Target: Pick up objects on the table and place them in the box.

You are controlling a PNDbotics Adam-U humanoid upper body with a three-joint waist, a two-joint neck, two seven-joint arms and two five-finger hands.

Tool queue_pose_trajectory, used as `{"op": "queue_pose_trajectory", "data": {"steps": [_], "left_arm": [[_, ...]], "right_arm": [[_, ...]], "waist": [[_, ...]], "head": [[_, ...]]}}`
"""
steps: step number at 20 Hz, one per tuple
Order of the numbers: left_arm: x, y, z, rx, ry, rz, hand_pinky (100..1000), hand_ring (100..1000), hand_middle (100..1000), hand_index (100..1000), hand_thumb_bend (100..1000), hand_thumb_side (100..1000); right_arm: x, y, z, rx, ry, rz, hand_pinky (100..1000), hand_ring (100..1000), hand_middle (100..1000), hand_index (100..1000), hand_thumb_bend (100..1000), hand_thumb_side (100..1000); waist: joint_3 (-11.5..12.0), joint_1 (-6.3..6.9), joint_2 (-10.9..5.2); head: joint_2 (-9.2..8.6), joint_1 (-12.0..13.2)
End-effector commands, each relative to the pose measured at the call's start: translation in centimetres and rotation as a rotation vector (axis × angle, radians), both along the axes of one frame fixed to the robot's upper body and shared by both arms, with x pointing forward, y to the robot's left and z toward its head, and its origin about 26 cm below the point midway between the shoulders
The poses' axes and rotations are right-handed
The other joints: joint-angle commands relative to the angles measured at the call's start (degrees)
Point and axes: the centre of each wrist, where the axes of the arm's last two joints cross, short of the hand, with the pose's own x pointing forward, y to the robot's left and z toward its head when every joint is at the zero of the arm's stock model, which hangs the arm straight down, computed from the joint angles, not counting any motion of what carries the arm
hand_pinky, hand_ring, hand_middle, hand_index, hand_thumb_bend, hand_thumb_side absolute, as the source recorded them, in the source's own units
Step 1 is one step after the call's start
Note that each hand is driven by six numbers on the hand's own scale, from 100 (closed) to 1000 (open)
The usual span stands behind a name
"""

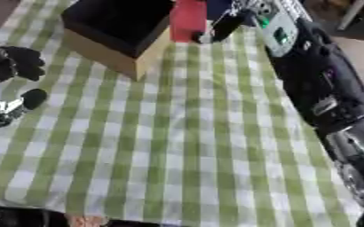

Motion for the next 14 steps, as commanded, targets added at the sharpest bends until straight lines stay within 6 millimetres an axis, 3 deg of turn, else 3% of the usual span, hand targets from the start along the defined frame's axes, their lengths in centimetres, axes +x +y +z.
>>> {"op": "queue_pose_trajectory", "data": {"steps": [1, 7, 14], "left_arm": [[0.0, -0.8, 1.0, 0.008, -0.032, -0.042, 682, 673, 660, 791, 575, 477], [-0.1, -3.6, 2.1, 0.011, -0.061, -0.165, 682, 672, 654, 789, 574, 476], [-0.2, -4.6, 2.9, 0.008, -0.077, -0.219, 680, 663, 625, 784, 576, 477]], "right_arm": [[-0.7, -0.1, 2.6, 0.024, -0.103, 0.001, 745, 688, 521, 796, 384, 100], [-0.7, -0.9, 3.7, 0.036, -0.155, -0.013, 751, 695, 534, 804, 361, 100], [-0.4, -0.8, 3.0, 0.026, -0.139, -0.008, 757, 704, 551, 811, 324, 100]], "waist": [[0.9, -0.28, -1.18], [8.6, -2.39, -0.34], [12.4, -3.59, 1.27]], "head": [[-1.73, -0.4], [-3.69, -5.5], [-4.67, -9.1]]}}
